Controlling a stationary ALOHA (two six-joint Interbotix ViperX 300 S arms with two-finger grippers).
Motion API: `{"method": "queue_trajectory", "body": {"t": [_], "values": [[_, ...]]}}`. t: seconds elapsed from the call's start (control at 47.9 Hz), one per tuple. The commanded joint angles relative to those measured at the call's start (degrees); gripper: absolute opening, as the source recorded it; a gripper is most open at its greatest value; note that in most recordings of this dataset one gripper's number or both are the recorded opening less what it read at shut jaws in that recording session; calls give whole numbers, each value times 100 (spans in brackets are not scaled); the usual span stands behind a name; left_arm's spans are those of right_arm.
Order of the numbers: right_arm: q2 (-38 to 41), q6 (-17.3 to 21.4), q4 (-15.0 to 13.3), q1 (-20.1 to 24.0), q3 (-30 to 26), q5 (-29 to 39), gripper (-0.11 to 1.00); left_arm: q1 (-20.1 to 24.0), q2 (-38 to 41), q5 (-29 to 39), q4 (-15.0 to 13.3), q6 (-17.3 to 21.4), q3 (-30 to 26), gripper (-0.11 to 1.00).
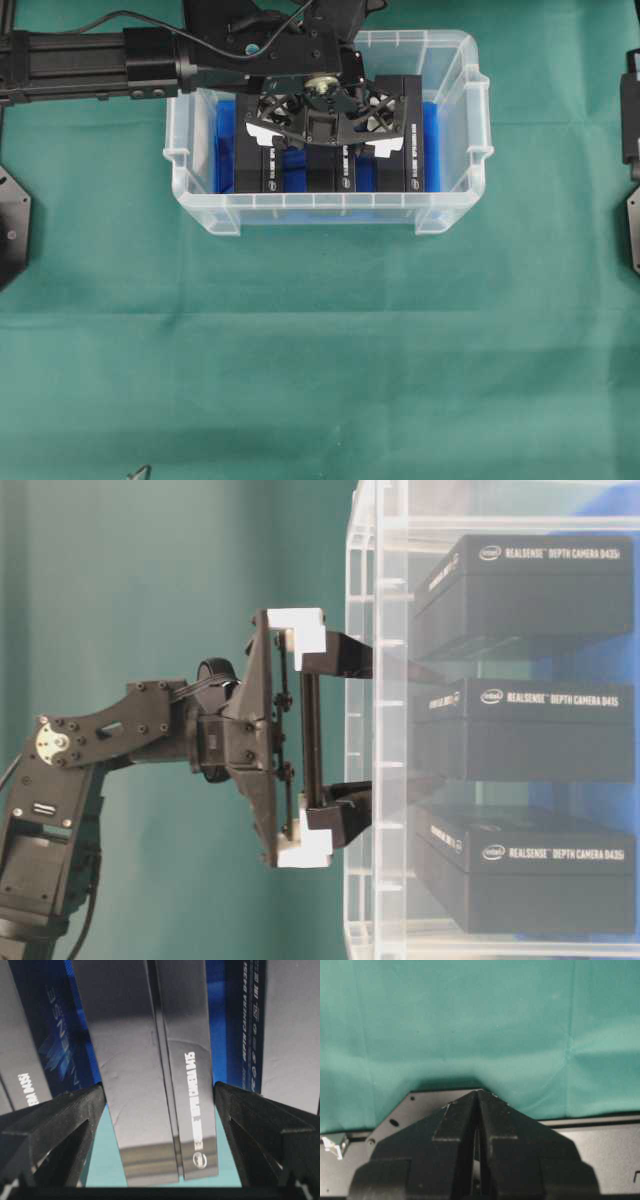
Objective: Take the box out of the case with the left arm.
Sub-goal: 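Lower the left gripper and close it on the middle box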
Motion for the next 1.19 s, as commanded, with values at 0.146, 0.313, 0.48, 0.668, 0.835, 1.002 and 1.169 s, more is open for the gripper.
{"method": "queue_trajectory", "body": {"t": [0.146,0.313,0.48,0.668,0.835,1.002,1.169], "values": [[-9,0,-9,-9,-35,-158,2,79,-246,-246,35,-18,114,89],[-9,0,-9,-9,-18,-176,2,97,-211,-431,35,-44,246,89],[-9,-9,-9,-9,-18,-176,2,97,-202,-580,35,-114,360,89],[-9,-9,-9,-9,-18,-176,2,88,-202,-589,35,-114,378,89],[-9,0,-9,-9,-18,-176,2,88,-202,-589,26,-123,378,88],[-9,-9,-9,-9,-18,-176,2,79,-185,-615,-9,-123,343,72],[-9,-9,-9,-9,-18,-176,2,53,-185,-712,-26,-123,343,62]]}}
